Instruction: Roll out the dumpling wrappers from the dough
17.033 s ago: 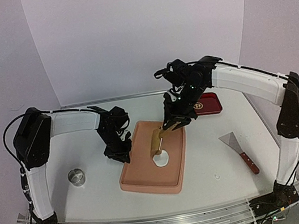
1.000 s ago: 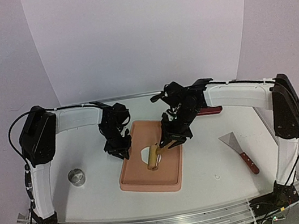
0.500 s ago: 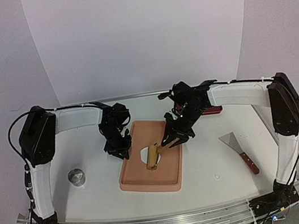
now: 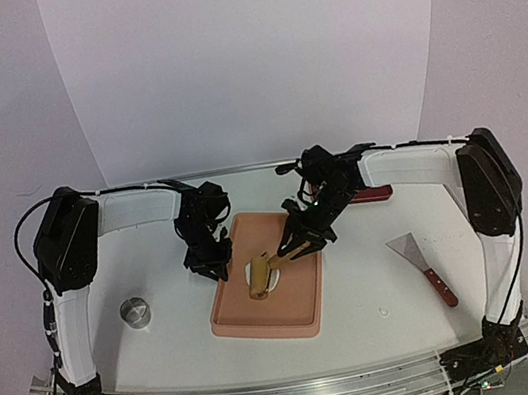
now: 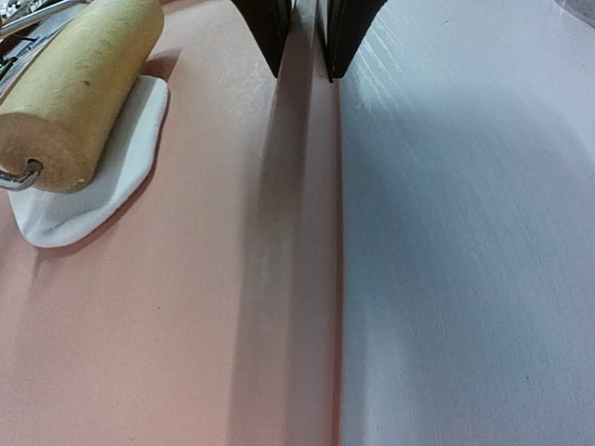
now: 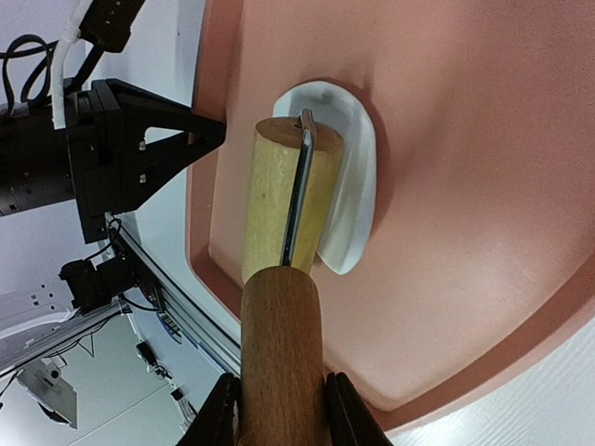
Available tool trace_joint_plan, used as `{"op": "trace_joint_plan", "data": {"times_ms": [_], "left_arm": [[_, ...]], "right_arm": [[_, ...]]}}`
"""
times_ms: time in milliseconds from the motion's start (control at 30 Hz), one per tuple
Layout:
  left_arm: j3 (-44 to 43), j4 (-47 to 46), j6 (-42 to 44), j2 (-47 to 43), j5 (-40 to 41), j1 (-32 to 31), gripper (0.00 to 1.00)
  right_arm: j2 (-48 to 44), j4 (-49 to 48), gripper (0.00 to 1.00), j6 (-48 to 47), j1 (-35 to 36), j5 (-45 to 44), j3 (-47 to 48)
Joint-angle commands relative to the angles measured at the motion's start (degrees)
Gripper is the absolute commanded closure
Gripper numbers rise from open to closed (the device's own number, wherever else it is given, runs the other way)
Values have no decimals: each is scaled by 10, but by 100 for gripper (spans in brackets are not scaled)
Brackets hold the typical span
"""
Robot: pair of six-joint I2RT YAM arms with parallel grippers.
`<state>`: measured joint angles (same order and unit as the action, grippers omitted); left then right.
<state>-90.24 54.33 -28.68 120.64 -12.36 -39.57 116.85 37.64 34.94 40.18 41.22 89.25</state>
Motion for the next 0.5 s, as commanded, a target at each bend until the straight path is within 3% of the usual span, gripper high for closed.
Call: {"op": "trace_joint_plan", "data": {"times_ms": [0, 333, 467], "left_arm": [[9, -3, -18, -17, -42, -17, 87], [9, 11, -9, -17, -42, -17, 88], [3, 14, -8, -15, -42, -17, 88]], "right_arm": [[119, 128, 100, 6, 7, -200, -52], [144, 117, 100, 10, 6, -188, -36], [138, 102, 100, -18, 13, -137, 6]]}}
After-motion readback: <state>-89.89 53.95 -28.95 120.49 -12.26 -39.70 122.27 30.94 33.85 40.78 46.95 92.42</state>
